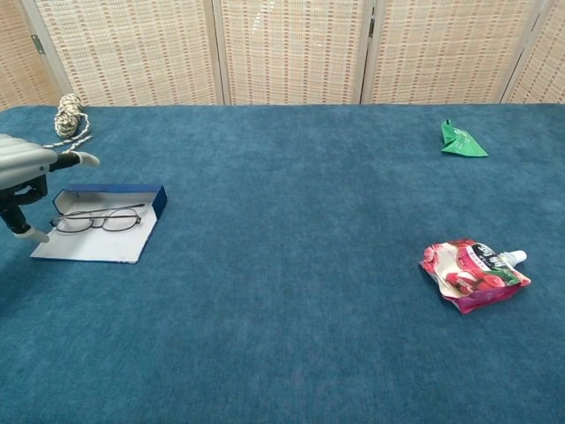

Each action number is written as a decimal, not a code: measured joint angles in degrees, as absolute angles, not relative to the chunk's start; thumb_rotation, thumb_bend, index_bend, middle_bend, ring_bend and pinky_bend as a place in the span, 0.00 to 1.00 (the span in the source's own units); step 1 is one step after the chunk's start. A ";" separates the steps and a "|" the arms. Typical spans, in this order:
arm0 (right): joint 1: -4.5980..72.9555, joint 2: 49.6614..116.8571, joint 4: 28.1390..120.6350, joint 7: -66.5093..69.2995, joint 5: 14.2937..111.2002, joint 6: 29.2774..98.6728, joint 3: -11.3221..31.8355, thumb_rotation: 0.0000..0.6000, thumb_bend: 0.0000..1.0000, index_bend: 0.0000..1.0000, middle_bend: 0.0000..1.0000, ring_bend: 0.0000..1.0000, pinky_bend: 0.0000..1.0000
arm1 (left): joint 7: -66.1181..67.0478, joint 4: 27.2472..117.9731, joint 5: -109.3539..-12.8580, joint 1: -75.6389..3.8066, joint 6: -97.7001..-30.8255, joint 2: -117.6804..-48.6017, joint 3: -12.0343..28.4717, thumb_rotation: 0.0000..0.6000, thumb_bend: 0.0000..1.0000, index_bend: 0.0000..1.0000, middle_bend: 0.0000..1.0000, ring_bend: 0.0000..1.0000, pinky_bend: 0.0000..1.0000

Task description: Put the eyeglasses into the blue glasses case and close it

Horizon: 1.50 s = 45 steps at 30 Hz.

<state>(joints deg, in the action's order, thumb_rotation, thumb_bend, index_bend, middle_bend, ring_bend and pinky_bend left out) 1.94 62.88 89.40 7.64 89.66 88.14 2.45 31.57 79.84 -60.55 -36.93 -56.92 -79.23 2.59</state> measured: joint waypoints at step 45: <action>1.82 62.70 89.49 7.34 88.78 88.00 2.53 1.00 0.29 0.17 0.47 0.38 0.30 | 33.11 55.58 -53.45 -45.31 -47.67 -94.63 10.80 1.00 0.17 0.05 0.92 0.93 1.00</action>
